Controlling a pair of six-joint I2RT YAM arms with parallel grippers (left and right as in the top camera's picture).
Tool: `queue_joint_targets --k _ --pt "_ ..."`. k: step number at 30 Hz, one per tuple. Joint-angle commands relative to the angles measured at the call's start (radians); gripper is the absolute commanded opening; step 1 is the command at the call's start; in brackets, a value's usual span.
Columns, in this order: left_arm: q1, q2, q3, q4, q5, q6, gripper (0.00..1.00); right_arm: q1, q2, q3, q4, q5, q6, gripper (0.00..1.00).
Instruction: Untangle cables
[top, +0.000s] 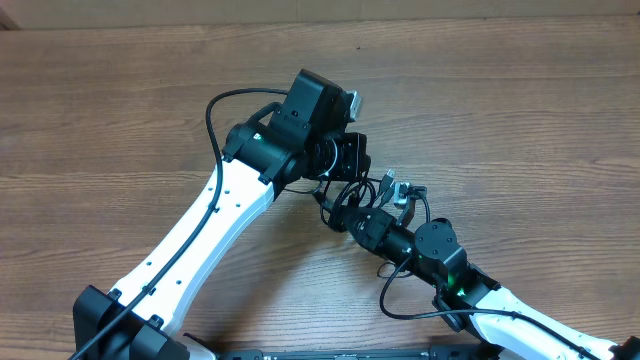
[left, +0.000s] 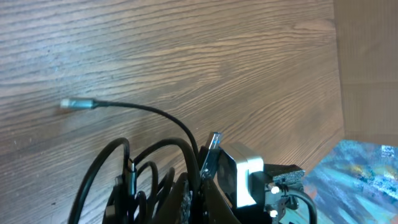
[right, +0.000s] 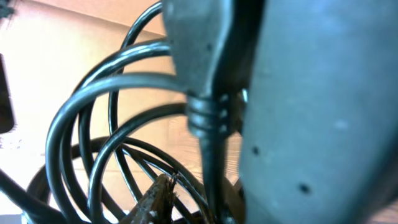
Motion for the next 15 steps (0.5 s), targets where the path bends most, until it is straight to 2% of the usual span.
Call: queue_joint_targets --k 1,6,8,13,14,15 --pt "-0.011 -0.014 0.021 0.002 -0.042 -0.038 0.04 0.015 0.004 0.025 -0.017 -0.023 -0.014 0.23" --pt "-0.011 -0.014 0.021 -0.018 -0.078 -0.042 0.04 0.015 0.004 0.025 -0.023 -0.01 -0.014 0.24" --pt "-0.011 -0.014 0.021 -0.016 -0.079 -0.045 0.04 0.015 0.004 0.025 -0.027 -0.006 -0.014 0.29" --pt "-0.011 -0.014 0.021 -0.016 -0.087 -0.058 0.04 0.015 0.004 0.025 -0.042 -0.006 -0.013 0.59" --pt "-0.011 -0.014 0.021 -0.019 -0.102 -0.063 0.04 0.015 0.004 0.025 -0.046 -0.006 -0.013 0.7" --pt "-0.011 -0.014 0.021 -0.023 -0.119 -0.064 0.04 0.015 0.004 0.025 -0.051 -0.006 -0.012 0.74"
